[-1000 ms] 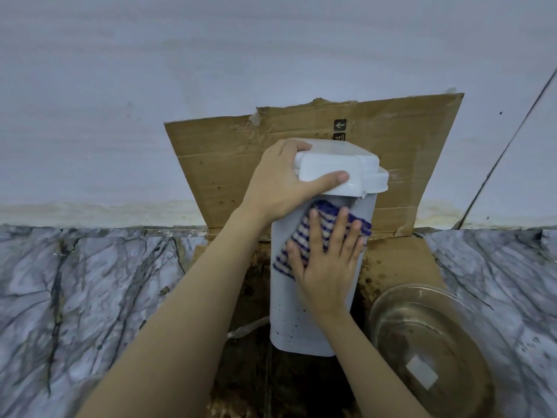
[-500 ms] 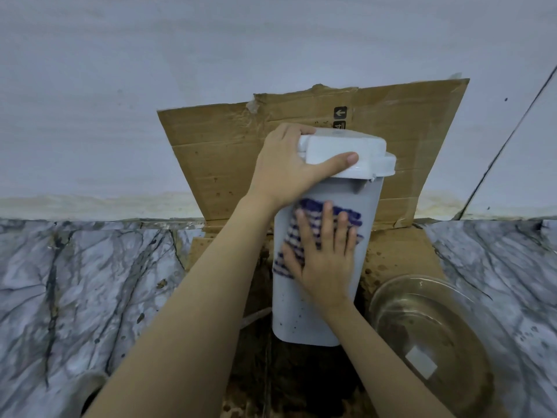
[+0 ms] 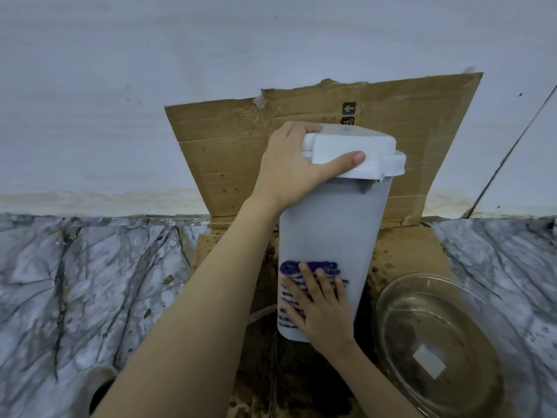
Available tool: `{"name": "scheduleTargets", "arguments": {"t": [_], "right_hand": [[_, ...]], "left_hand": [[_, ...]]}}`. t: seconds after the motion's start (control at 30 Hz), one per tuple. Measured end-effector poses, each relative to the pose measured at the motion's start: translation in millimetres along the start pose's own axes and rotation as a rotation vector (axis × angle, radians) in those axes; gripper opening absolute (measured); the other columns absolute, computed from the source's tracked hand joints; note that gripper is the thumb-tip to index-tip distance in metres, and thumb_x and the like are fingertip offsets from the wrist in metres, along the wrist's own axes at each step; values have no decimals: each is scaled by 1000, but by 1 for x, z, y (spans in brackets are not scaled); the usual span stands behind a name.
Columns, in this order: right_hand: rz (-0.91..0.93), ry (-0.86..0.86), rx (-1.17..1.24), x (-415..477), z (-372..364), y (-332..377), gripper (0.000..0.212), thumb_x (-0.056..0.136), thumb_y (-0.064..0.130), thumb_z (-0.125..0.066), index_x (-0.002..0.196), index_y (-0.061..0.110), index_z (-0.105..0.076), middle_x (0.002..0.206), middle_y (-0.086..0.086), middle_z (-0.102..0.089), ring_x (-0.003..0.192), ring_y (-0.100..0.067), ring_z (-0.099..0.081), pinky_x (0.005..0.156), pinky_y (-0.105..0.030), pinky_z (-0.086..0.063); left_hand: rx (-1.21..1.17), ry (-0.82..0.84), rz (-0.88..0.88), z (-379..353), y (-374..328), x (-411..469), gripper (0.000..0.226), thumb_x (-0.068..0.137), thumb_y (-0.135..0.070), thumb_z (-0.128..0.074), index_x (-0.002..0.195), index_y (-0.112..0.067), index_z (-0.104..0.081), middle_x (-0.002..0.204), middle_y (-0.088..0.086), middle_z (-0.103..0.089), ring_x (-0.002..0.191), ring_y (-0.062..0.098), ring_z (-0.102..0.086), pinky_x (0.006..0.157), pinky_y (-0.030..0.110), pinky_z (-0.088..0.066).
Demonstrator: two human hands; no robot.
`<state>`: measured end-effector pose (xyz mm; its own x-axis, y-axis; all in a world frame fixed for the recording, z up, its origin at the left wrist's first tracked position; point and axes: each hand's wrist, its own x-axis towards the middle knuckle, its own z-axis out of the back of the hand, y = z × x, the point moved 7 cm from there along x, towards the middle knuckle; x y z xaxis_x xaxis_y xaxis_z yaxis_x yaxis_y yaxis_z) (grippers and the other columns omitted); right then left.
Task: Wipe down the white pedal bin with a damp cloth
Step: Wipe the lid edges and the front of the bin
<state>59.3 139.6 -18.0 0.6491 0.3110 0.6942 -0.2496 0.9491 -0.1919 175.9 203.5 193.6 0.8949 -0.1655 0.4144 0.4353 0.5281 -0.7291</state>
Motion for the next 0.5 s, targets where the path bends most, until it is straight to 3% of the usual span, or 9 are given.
{"name": "scheduleTargets", "arguments": {"t": [0.13,0.23,0.4,0.5], "right_hand": [[-202,-42,26,7,4,-12,65,95,55,-25,150,31,0,159,-4,12,146,-25,9,118,-44,2],[-249,-53,12,6,-3,2,66,96,53,-26,150,27,2,158,-7,13,146,-29,10,118,-46,2],[-39,-21,-34,-17,-19,23,75,89,55,-42,149,31,-4,159,-3,11,146,-24,12,118,-44,3],[72,-32,-31,-29,-16,13,77,87,58,-43,150,32,-7,160,0,8,147,-21,9,118,-41,3]], "left_hand": [[-7,-26,13,-4,-4,3,79,54,-77,-54,113,-25,-56,109,-14,-49,108,5,-46,81,14,-35],[-17,-38,17,-4,-3,4,75,57,-74,-59,113,-24,-56,109,-14,-50,109,6,-47,84,18,-37],[-26,-43,6,1,1,0,78,54,-77,-53,113,-26,-57,111,-15,-51,108,4,-48,88,18,-40],[-22,-40,8,1,0,0,78,54,-77,-52,113,-26,-57,112,-15,-51,110,5,-47,89,20,-40]]}}
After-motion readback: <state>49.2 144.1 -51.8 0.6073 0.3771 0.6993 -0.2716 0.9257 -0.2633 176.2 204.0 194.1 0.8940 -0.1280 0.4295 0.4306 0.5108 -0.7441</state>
